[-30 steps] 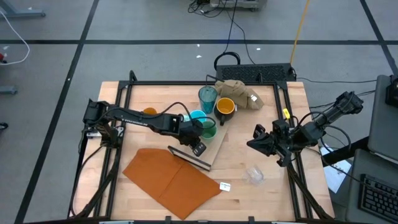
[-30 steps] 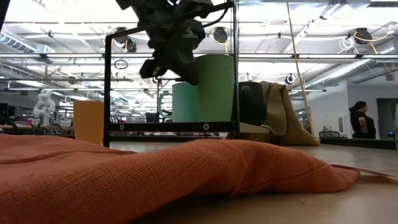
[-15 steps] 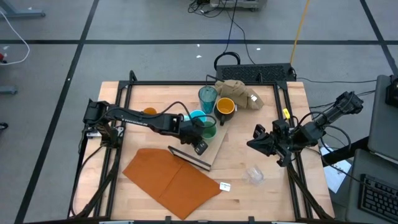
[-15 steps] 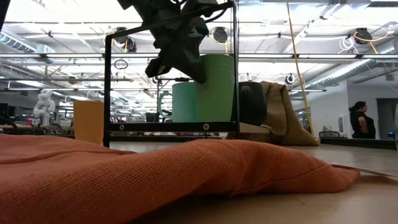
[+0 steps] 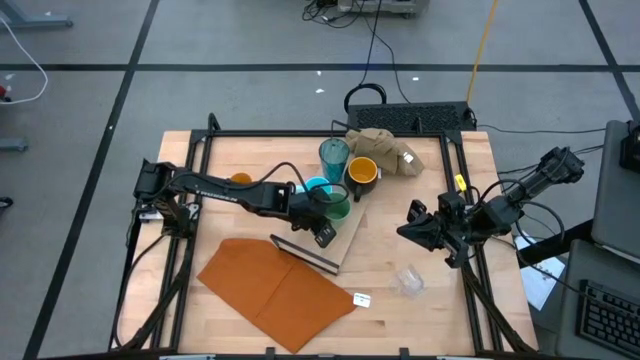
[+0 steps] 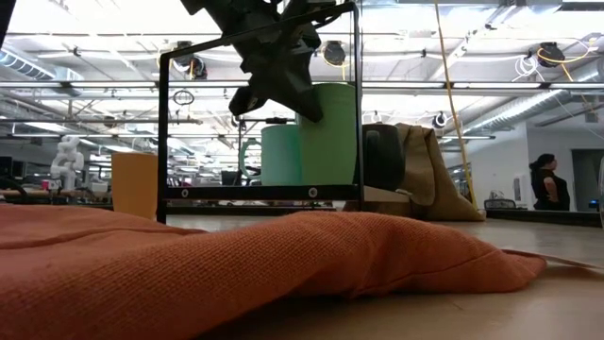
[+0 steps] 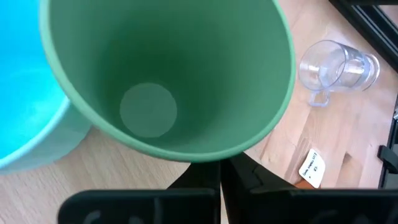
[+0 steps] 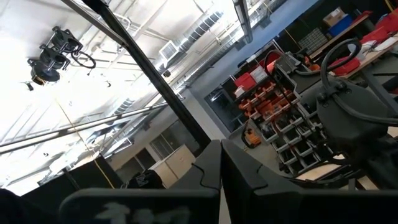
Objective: Stack small to large cups/mugs on shelf
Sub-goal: Put the light green cup on the shelf
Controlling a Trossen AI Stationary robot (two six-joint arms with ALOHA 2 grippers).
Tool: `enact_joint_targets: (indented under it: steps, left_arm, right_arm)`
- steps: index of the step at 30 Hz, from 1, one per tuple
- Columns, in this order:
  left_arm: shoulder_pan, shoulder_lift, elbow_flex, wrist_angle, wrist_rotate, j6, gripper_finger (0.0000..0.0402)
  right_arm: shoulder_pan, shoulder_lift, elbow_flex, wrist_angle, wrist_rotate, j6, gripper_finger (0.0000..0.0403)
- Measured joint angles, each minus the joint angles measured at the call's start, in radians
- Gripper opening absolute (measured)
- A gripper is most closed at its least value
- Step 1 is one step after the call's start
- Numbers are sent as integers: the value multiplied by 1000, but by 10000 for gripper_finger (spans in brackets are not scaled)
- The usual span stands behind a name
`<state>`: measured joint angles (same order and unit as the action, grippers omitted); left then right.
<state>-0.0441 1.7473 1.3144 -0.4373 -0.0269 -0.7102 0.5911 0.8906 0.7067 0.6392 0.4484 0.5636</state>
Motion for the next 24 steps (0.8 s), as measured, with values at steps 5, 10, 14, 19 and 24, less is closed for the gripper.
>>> enact_joint_targets:
  steps: [5, 10, 14, 19, 24]
  left_arm:
    - [0, 0, 0, 7, 0, 9, 0]
    - [0, 32, 0, 33, 22, 9, 0]
    - [0, 75, -2, 45, 57, 0, 0]
    - [-4, 80, 0, 88, 65, -6, 0]
    - [-1, 77, 0, 79, 57, 2, 0]
  right_arm:
    - [0, 0, 0, 0, 0, 0, 0]
    - [0, 0, 0, 0, 0, 0, 0]
    - [0, -1, 0, 1, 0, 4, 0]
    - [0, -1, 0, 4, 0, 8, 0]
    - [0, -1, 0, 0, 0, 10, 0]
